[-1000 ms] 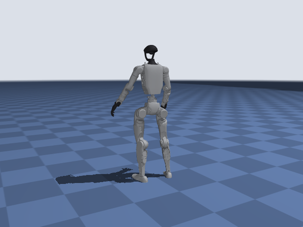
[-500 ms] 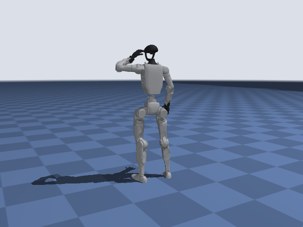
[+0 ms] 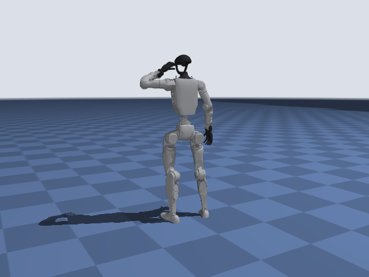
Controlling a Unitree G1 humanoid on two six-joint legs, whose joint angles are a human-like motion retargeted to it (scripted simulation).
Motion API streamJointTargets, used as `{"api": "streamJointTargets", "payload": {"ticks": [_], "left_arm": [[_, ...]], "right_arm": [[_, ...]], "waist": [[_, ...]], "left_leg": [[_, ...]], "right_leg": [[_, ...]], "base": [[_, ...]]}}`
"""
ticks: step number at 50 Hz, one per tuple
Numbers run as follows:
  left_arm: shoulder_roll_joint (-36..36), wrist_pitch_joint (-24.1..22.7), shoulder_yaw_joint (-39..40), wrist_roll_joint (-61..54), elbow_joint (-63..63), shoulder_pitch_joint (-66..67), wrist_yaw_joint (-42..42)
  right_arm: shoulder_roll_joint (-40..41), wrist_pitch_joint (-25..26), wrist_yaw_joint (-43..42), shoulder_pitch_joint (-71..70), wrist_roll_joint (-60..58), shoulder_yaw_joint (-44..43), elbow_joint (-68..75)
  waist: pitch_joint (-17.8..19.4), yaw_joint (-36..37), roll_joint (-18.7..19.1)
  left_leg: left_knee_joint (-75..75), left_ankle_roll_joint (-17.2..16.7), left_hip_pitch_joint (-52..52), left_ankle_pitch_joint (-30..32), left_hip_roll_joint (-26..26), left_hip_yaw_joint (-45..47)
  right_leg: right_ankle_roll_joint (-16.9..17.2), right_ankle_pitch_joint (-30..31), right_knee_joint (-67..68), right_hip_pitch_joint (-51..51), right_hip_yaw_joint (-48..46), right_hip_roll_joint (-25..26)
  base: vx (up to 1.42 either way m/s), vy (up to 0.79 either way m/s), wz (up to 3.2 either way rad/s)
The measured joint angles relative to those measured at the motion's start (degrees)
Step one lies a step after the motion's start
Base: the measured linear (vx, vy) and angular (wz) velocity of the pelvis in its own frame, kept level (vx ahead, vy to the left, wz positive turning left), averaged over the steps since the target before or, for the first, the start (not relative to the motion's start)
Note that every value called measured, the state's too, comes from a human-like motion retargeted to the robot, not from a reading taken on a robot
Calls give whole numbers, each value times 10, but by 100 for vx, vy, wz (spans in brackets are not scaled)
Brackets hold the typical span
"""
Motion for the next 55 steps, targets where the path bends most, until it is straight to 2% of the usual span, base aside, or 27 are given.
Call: {"api": "streamJointTargets", "payload": {"ticks": [55], "left_arm": [[19,11,32,27,23,14,12]], "right_arm": [[7,-9,12,11,-10,-7,-39]], "waist": [[-7,1,-3]], "left_leg": [[2,1,9,-9,0,10]], "right_leg": [[1,-6,3,3,10,0]], "base": [[0,0,0]]}}
